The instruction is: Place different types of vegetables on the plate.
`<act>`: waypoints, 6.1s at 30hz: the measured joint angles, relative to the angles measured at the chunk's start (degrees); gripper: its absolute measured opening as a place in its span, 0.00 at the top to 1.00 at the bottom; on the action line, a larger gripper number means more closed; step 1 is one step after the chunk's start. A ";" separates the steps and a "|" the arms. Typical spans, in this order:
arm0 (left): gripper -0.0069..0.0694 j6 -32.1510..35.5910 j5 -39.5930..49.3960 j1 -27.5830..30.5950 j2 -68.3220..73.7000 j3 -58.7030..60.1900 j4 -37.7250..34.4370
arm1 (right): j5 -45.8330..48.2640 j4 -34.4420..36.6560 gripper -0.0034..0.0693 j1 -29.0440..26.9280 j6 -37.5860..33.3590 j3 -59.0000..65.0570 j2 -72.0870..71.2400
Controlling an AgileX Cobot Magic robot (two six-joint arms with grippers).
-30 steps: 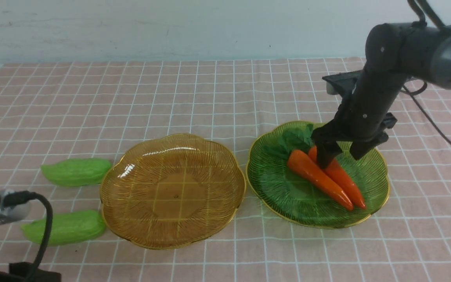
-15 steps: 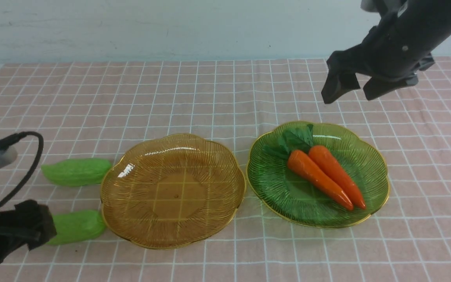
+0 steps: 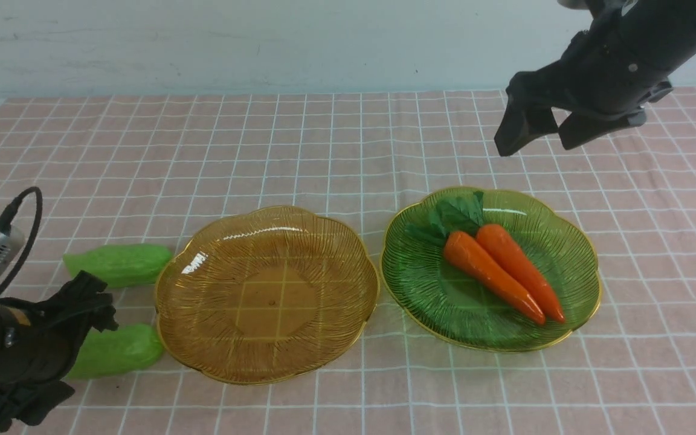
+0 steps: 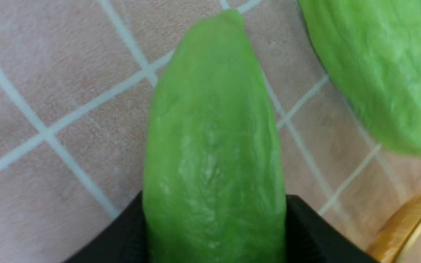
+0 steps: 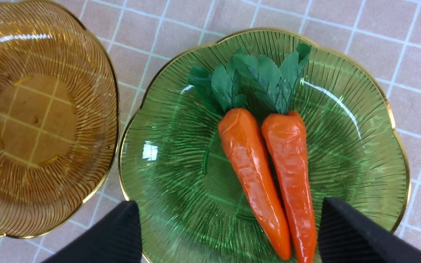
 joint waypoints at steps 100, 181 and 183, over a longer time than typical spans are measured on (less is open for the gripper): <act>0.52 66.83 56.14 -4.69 12.89 -47.83 -30.76 | -0.01 -3.90 0.97 0.00 -1.89 28.01 -22.05; 0.91 64.66 45.35 -17.60 2.48 -30.53 -13.00 | -51.81 -4.38 0.97 0.00 1.11 82.79 -101.40; 0.91 64.66 47.26 -17.60 2.48 -31.67 -13.00 | -52.67 -4.43 0.97 0.00 1.11 83.45 -101.40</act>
